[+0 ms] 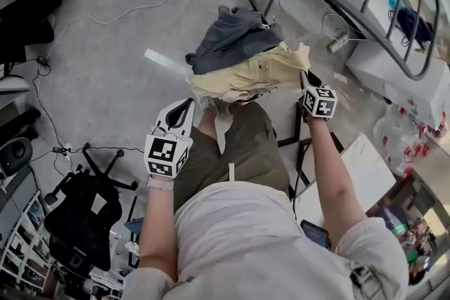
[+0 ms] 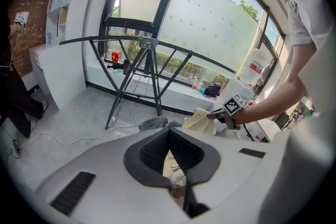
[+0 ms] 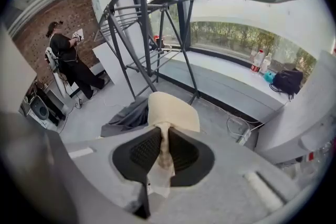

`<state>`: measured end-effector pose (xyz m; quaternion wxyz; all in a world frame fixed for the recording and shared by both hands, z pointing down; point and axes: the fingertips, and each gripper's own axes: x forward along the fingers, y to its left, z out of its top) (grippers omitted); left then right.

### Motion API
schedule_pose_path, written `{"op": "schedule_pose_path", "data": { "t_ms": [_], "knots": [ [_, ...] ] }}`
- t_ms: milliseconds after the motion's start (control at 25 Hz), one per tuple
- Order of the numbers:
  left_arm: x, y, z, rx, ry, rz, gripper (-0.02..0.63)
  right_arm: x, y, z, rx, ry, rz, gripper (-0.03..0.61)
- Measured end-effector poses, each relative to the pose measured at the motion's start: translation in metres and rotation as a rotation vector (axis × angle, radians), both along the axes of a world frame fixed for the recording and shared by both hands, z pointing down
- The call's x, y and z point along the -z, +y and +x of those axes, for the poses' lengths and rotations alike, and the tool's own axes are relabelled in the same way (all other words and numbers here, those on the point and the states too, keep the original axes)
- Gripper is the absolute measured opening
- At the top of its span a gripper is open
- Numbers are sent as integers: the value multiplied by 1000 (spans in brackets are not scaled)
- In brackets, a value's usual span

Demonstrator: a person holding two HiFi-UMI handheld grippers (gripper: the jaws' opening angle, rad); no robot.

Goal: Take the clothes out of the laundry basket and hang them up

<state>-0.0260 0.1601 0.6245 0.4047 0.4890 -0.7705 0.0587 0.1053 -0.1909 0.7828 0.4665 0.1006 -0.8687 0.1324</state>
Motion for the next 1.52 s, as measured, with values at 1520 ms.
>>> {"op": "schedule_pose_path", "data": {
  "t_ms": [1520],
  "knots": [
    [126, -130, -4, -392, -226, 331, 251, 554, 99, -118, 153, -964, 195, 40]
  ]
}}
